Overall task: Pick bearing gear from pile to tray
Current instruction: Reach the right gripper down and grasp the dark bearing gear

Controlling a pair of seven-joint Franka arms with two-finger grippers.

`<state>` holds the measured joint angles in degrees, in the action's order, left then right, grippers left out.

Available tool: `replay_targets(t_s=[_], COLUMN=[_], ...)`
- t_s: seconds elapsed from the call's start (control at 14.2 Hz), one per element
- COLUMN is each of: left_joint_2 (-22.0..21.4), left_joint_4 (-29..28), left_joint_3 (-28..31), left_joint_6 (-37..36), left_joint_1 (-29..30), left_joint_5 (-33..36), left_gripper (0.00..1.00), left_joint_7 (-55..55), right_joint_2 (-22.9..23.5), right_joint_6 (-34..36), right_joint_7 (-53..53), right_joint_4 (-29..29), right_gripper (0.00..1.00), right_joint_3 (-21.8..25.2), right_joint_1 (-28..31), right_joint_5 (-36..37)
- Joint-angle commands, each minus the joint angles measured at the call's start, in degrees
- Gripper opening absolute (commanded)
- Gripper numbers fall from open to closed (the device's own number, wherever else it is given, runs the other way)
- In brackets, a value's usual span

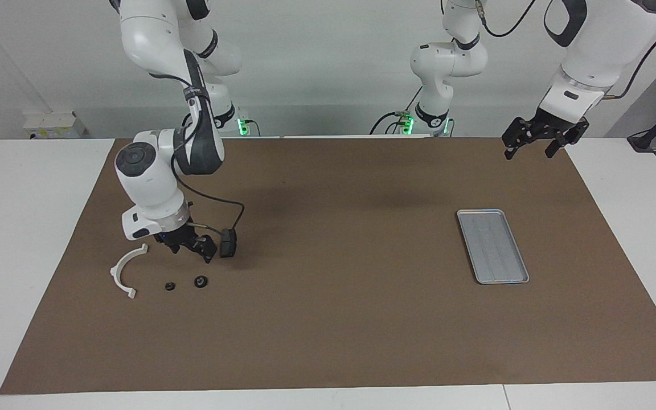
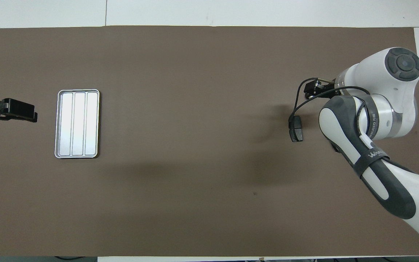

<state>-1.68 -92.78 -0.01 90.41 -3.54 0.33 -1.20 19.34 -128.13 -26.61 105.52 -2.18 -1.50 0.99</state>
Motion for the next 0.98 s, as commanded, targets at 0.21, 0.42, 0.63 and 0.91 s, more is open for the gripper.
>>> replay_targets(t_s=[0.21,0.42,0.63,0.91], left_joint_2=[-0.9,-0.9,-0.9,-0.9], left_joint_4=[-1.1,-1.1,-1.1,-1.1], left_joint_3=[0.6,0.6,0.6,0.6], left_joint_6=[0.4,0.4,0.4,0.4], left_joint_1=[-0.7,-0.7,-0.7,-0.7], left_joint_5=[-0.7,-0.7,-0.7,-0.7], left_gripper=[1.0,1.0,1.0,1.0], left_joint_7=[-0.6,-0.6,-0.6,-0.6], right_joint_2=[6.1,8.6,9.8,10.5], right_joint_6=[-0.7,-1.8,-3.6,-4.5], right_joint_7=[-5.3,-5.3,-6.0,-7.1], right_joint_4=[-4.4,-6.2,-6.2,-6.2], right_gripper=[1.0,0.98,0.95,0.95], right_joint_3=[0.2,0.2,0.2,0.2], right_joint_1=[-1.6,-1.6,-1.5,-1.2], right_joint_5=[5.7,6.5,6.3,6.1])
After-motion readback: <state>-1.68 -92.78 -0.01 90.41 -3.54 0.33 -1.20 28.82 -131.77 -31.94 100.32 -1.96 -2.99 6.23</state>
